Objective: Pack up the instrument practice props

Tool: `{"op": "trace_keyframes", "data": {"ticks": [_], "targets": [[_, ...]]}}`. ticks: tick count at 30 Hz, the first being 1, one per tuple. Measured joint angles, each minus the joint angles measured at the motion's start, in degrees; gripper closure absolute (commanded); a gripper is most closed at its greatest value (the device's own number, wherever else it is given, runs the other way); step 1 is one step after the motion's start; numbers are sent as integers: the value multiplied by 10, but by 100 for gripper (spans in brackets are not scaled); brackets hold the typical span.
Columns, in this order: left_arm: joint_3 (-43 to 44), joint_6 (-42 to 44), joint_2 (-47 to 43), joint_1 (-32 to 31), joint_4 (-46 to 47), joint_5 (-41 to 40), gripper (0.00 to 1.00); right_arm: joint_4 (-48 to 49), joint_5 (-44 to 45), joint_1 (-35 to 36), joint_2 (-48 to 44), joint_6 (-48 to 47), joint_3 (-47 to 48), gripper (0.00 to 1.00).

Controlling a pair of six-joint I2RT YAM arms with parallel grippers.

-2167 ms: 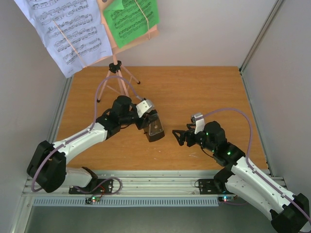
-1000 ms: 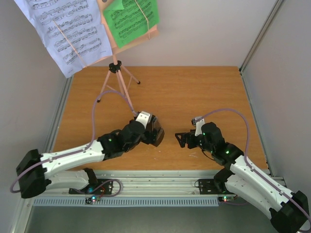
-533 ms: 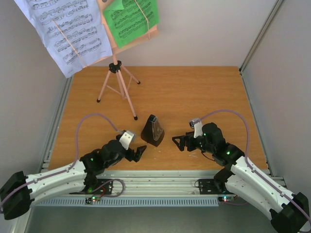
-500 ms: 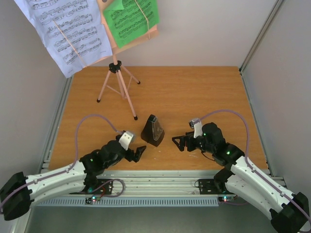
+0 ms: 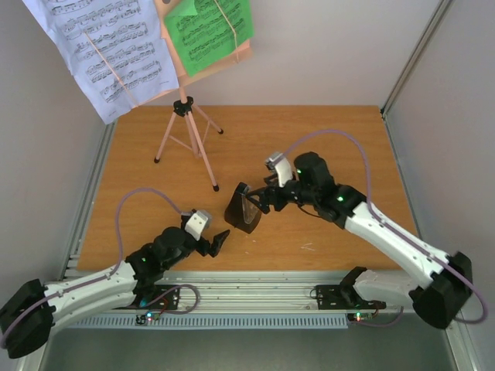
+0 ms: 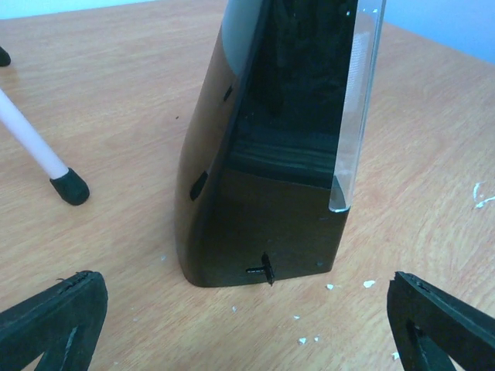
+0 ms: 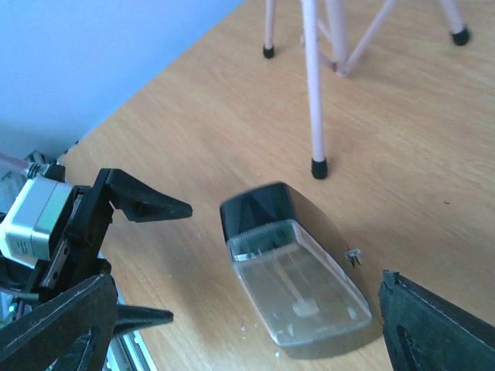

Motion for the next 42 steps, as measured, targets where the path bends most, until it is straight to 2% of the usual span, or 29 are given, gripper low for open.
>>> {"op": "trace_keyframes", "data": {"ticks": [4, 9, 19, 20, 24, 28, 34, 42], "targets": [[0, 7, 44, 1, 25, 0, 1, -14, 2, 31, 91, -44, 57, 12], [0, 13, 105, 1, 61, 1, 1, -38, 7, 48, 177, -104, 116, 22], [13, 50, 251, 1, 166, 24, 1, -56, 28, 47, 229, -167, 132, 49], [16, 53, 288, 2, 174, 27, 1, -56, 28, 47, 229, -171, 132, 51], [18, 66, 344, 1, 238, 35, 1, -66, 36, 47, 221, -182, 131, 53], [17, 73, 355, 2, 280, 43, 1, -92, 40, 47, 192, -183, 117, 53], [26, 96, 361, 1, 287, 68, 1, -128, 45, 47, 151, -184, 93, 53], [37, 110, 385, 1, 289, 113, 1, -131, 44, 47, 150, -184, 93, 52]]}}
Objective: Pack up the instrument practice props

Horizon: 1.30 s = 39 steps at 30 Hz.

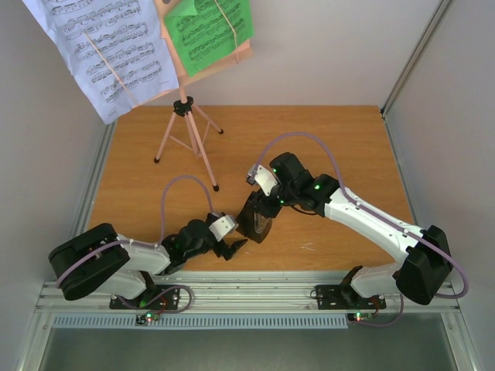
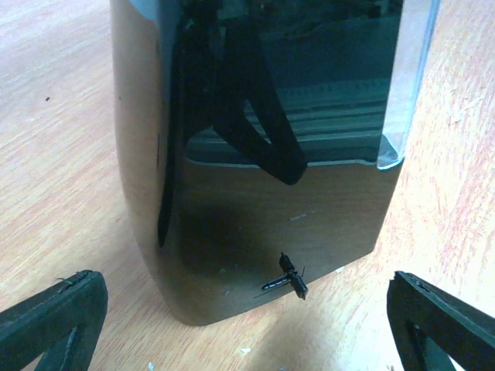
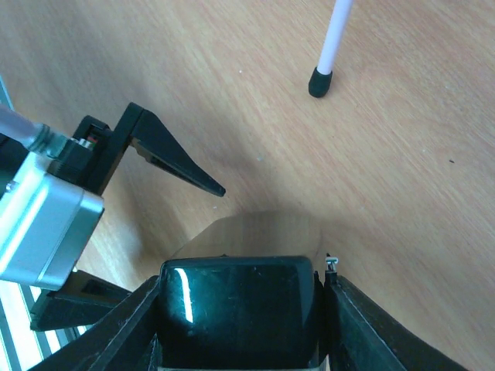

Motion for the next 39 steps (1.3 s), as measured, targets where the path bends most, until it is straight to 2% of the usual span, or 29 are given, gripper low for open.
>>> {"op": "trace_keyframes", "data": {"ticks": [15, 22, 30, 39], "targets": [[24, 5, 74, -1, 12, -32, 1, 10, -2, 0, -5, 0, -8, 52], [42, 17, 94, -11, 11, -56, 11, 11, -3, 0, -5, 0, -9, 52], [51, 31, 111, -22, 4, -76, 16, 11, -3, 0, -5, 0, -9, 52], [54, 43, 118, -31, 0, -88, 29, 16, -3, 0, -5, 0, -10, 52]]}}
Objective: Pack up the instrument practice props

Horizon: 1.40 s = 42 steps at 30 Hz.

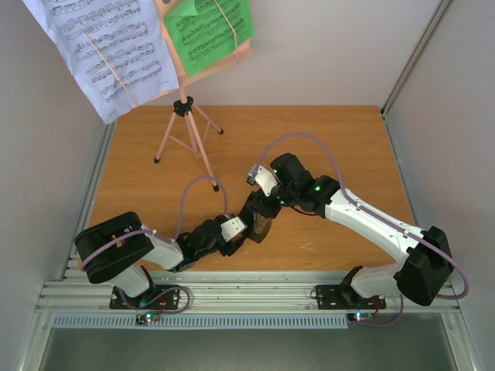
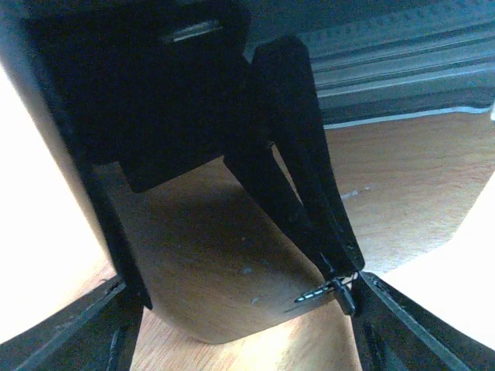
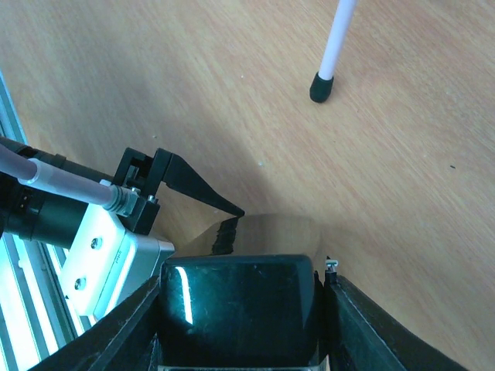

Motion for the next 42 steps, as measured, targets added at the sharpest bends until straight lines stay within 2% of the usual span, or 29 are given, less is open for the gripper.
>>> {"op": "trace_keyframes", "data": {"ticks": [5, 7, 8, 11, 12, 17, 20, 22, 25, 27, 32, 36, 42], "targets": [[0, 1, 0, -1, -1, -5, 35, 0, 0, 0, 0, -1, 0, 52], [0, 2, 0, -1, -2, -7, 34, 0, 0, 0, 0, -3, 0, 52], [0, 2, 0, -1, -2, -8, 31, 0, 0, 0, 0, -3, 0, 52], [0, 2, 0, -1, -2, -8, 12, 0, 0, 0, 0, -3, -1, 52], [0, 0, 0, -1, -3, -8, 9, 1, 0, 0, 0, -3, -1, 52], [0, -1, -10, -2, -9, -8, 3, 4, 0, 0, 0, -2, -2, 53], [-2, -12, -68, -2, -30, -9, 1, 12, 5, 0, -4, 3, -8, 54], [-2, -31, -136, -2, -50, -12, 1, 16, 12, 0, -7, 9, -12, 54], [2, -63, -247, 0, -94, -22, 1, 19, 38, 1, -17, 23, -19, 55], [21, -87, -330, 14, -162, -22, 1, 18, 72, 1, -22, 40, -21, 55], [108, -145, -453, 92, -327, -4, 1, 17, 169, -19, -30, 82, -21, 55], [185, -181, -487, 144, -457, 31, 1, 17, 224, -81, -30, 113, -21, 55], [282, -200, -475, 188, -593, 106, 1, 22, 252, -216, -18, 155, -14, 54]]}}
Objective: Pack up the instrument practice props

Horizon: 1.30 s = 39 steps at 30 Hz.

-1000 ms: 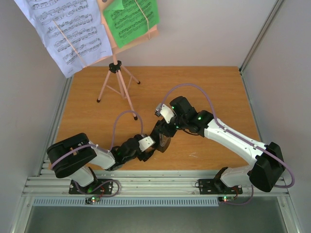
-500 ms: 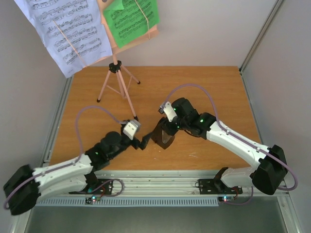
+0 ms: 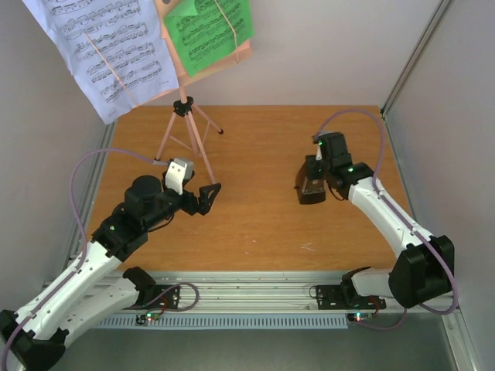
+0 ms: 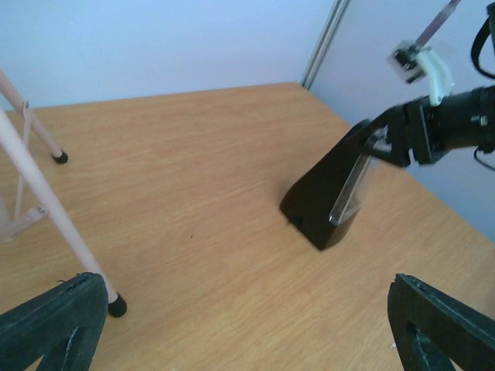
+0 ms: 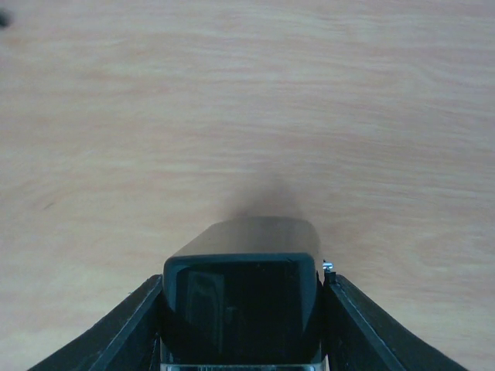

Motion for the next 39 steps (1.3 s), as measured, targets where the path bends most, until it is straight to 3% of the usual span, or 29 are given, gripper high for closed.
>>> {"op": "trace_keyframes", "data": {"ticks": [7, 13, 17, 23, 25, 31, 35, 39], "targets": [[29, -6, 11, 36, -80, 19, 1, 14, -6, -155, 52, 35, 40, 55], [6, -30, -20, 37, -94, 6, 1, 9, -20, -235, 95, 48, 82, 53], [0, -42, -38, 37, -109, -8, 1, 10, -23, -256, 111, 51, 96, 47], [-4, -52, -47, 37, -134, -39, 1, 10, -32, -258, 113, 59, 104, 11], [-6, -55, -50, 37, -143, -46, 1, 14, -36, -258, 112, 58, 112, 3], [-16, -70, -66, 37, -153, -70, 1, 7, -38, -258, 94, 57, 129, 1], [-26, -88, -58, 38, -139, -77, 1, -2, -61, -258, 36, 61, 134, 2], [-23, -103, 26, 68, -74, -64, 1, -6, -134, -258, -49, 84, 132, 2]]}}
